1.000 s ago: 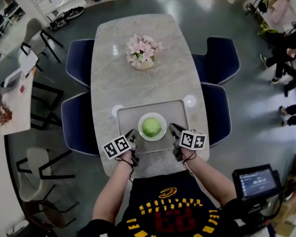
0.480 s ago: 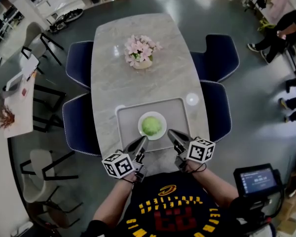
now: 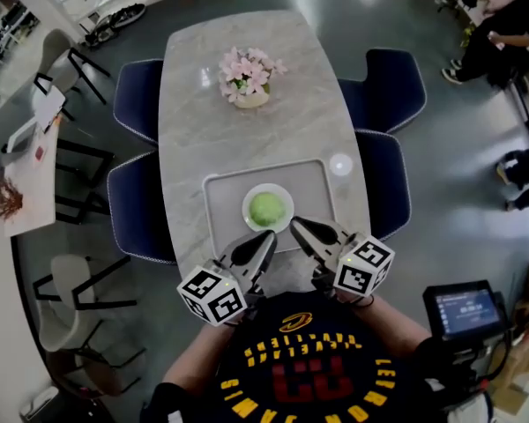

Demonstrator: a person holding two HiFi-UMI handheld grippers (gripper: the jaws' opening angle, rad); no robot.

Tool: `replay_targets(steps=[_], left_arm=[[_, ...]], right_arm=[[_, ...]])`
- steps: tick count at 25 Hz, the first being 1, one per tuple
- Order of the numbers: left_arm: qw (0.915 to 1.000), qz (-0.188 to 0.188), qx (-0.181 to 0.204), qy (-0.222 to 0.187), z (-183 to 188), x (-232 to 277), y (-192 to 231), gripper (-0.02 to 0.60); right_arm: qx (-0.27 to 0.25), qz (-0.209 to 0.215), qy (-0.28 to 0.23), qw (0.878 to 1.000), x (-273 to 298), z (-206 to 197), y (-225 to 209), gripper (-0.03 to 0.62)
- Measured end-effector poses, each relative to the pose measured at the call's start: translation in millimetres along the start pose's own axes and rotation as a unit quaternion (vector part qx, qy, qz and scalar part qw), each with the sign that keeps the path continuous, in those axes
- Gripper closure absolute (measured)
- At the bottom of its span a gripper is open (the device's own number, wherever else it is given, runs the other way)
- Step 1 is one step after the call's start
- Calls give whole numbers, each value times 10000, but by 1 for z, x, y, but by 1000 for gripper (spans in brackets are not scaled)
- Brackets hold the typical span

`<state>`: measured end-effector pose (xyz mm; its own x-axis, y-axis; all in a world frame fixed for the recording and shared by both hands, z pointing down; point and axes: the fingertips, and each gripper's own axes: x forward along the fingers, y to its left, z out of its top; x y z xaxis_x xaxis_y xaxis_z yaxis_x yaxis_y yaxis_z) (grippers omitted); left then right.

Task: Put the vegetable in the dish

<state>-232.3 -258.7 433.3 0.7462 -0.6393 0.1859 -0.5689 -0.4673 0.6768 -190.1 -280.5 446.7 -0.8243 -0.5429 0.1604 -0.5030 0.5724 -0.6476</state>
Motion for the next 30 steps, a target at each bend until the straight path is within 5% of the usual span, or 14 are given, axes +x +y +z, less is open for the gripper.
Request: replay_targets(steps=[12,30], left_arm=[[9965,98,-87,-820,44,-25,-4,581],[9985,-19,-35,-551,35,-16,-7,581]], right_arm=[[-419,178,-379,9982,0,32,31,589],[-493,90,-287,9983,3,23,26,589]])
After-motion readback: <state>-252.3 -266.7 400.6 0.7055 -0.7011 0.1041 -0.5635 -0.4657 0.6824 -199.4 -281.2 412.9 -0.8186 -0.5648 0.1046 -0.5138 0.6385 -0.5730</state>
